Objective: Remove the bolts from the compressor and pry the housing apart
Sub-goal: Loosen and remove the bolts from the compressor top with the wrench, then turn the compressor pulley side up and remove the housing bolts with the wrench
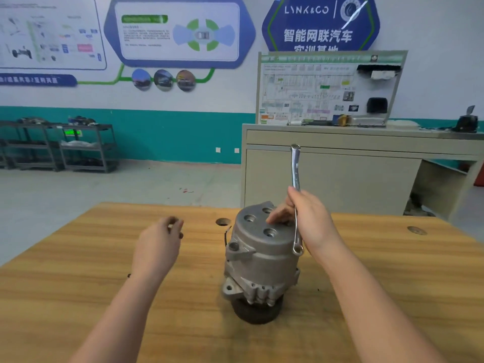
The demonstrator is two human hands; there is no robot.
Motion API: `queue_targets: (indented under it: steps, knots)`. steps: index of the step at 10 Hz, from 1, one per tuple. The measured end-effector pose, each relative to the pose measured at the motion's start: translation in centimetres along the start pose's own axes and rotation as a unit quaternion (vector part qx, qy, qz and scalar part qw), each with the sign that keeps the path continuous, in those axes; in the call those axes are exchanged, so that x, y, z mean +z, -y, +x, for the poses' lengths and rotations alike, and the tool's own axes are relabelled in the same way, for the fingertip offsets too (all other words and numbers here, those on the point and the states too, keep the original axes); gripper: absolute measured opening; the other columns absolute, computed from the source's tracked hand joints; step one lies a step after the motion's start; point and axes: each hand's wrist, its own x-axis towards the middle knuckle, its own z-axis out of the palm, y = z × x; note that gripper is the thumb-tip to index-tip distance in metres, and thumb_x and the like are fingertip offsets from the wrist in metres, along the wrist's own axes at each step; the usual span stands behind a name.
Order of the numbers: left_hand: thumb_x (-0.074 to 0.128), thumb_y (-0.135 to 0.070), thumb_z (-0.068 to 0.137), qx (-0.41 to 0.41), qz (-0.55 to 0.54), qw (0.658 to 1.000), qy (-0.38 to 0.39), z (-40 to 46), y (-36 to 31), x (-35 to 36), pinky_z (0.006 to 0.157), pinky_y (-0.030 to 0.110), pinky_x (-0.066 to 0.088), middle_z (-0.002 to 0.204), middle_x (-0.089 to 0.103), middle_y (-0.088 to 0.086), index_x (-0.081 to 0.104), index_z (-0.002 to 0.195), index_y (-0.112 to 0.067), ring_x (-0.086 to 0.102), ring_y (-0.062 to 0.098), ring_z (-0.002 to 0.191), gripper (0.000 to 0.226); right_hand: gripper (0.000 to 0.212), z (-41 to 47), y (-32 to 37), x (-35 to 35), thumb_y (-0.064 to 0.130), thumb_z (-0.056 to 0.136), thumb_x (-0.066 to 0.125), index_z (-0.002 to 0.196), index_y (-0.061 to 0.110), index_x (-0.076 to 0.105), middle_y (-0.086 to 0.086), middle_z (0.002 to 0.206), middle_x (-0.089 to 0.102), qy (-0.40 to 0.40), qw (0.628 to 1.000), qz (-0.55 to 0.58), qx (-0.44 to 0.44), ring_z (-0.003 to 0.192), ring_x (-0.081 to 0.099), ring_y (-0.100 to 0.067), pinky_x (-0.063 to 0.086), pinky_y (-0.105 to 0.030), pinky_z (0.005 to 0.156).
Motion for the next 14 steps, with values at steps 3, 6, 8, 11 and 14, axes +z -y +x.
queue_targets:
  steps: [3, 6, 8, 11, 14]
  knots:
    - [0.047, -0.043, 0.097, -0.099, 0.244, 0.965, 0.006, -0.4, 11.8, 1.8, 0.090, 0.041, 0.038, 0.111, 0.058, 0.014, 0.068, 0.114, -0.030, 0.046, 0.035, 0.111, 0.029, 0.041, -0.6, -0.6, 1.0, 0.026, 0.104, 0.034, 0.066, 0.013, 0.045, -0.008, 0.058, 0.064, -0.034, 0.998, -0.027, -0.033, 0.060, 0.064, -0.018, 0.047, -0.031, 0.069]
    - [0.048, -0.050, 0.094, -0.127, 0.099, 0.984, -0.074, -0.7, 8.5, 1.2, 0.104, 0.052, 0.030, 0.130, 0.045, 0.026, 0.057, 0.132, -0.015, 0.037, 0.042, 0.123, 0.052, 0.051, -1.6, -4.8, -9.3, 0.041, 0.098, 0.042, 0.052, 0.019, 0.049, 0.001, 0.045, 0.041, -0.224, 0.950, -0.173, 0.132, 0.045, 0.036, -0.019, 0.029, -0.032, 0.051]
    - [0.042, -0.080, 0.077, 0.178, -0.159, 0.960, 0.144, -3.9, -9.6, -0.9, 0.098, 0.033, 0.040, 0.127, 0.050, -0.010, 0.046, 0.130, -0.040, 0.047, 0.009, 0.120, 0.067, 0.045, -3.3, -13.5, -6.5, 0.043, 0.098, 0.040, 0.074, 0.013, 0.063, -0.005, 0.068, 0.059, -0.128, 0.824, -0.498, 0.237, 0.069, 0.060, -0.028, 0.046, -0.029, 0.060]
    - [0.032, -0.080, 0.083, 0.252, 0.285, 0.895, 0.233, -4.8, -14.2, 3.9, 0.103, 0.059, 0.028, 0.158, 0.021, 0.006, 0.016, 0.147, -0.048, 0.015, 0.039, 0.143, 0.073, 0.027, -4.4, -13.1, -5.1, 0.044, 0.097, 0.045, 0.101, 0.021, 0.058, 0.001, 0.101, 0.064, -0.097, 0.726, -0.620, 0.280, 0.092, 0.063, -0.021, 0.041, -0.026, 0.062]
    - [0.019, -0.087, 0.077, 0.221, 0.206, 0.921, 0.248, -4.2, -12.2, 2.5, 0.110, 0.059, 0.021, 0.161, 0.015, 0.008, 0.018, 0.147, -0.046, 0.015, 0.038, 0.145, 0.082, 0.113, -8.5, -10.7, -0.1, 0.083, 0.057, 0.052, 0.090, -0.024, 0.065, -0.036, 0.091, 0.065, 0.061, 0.716, 0.396, 0.572, 0.076, 0.067, -0.048, 0.056, -0.050, 0.069]
